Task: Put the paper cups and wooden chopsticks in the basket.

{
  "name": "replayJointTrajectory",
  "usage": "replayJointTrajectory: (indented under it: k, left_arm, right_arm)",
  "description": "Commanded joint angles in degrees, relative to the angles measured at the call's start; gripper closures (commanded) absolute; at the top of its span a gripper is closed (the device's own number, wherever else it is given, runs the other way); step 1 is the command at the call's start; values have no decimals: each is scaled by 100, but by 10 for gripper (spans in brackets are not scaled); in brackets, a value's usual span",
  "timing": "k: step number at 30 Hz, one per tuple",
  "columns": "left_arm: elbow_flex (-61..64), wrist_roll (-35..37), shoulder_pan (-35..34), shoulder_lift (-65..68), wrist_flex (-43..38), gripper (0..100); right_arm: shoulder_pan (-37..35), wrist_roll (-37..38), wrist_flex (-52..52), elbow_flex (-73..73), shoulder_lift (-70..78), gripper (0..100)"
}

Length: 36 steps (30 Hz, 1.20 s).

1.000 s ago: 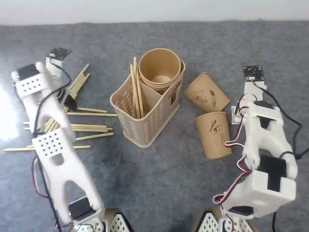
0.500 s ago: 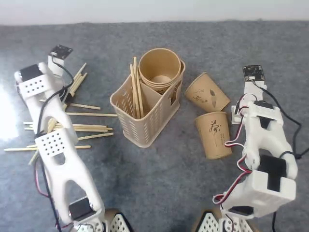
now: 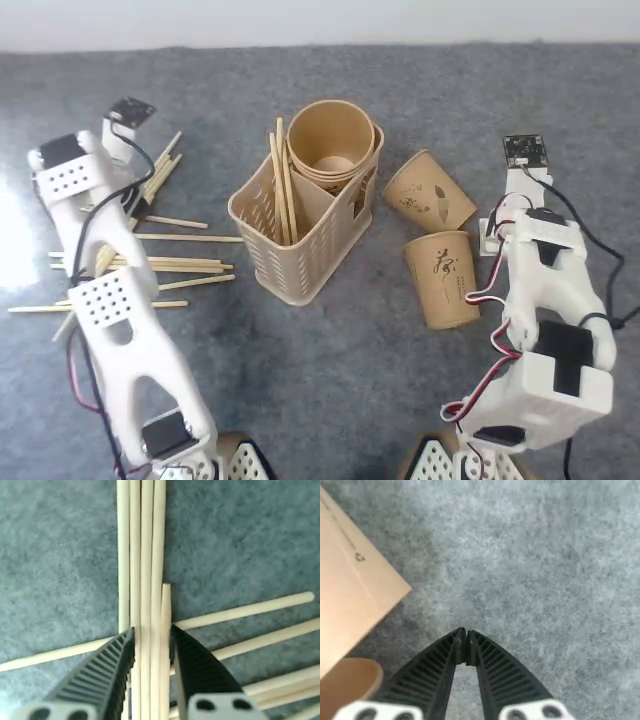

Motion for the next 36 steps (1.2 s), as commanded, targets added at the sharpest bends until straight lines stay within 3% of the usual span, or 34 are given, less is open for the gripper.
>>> replayJointTrajectory:
  k: [1, 6, 14, 24, 29, 36]
  left_arm:
    - [637, -193, -334, 220, 193, 870]
    - [655, -202, -466, 88, 193, 831]
    - [901, -607, -422, 79, 193, 990]
    - [541, -580, -422, 26, 193, 987]
    - [690, -580, -404, -782, 202, 987]
    - [2396, -580, 35, -2593, 202, 987]
  right_arm:
    - [-75, -9, -92, -18, -303, 991]
    - [-75, -9, -92, -18, -303, 991]
    - [-75, -9, -92, -18, -303, 991]
    - [-75, -9, -92, -53, -215, 991]
    - [-75, -9, -92, -53, -207, 991]
    - [-136, -9, -92, -53, -198, 991]
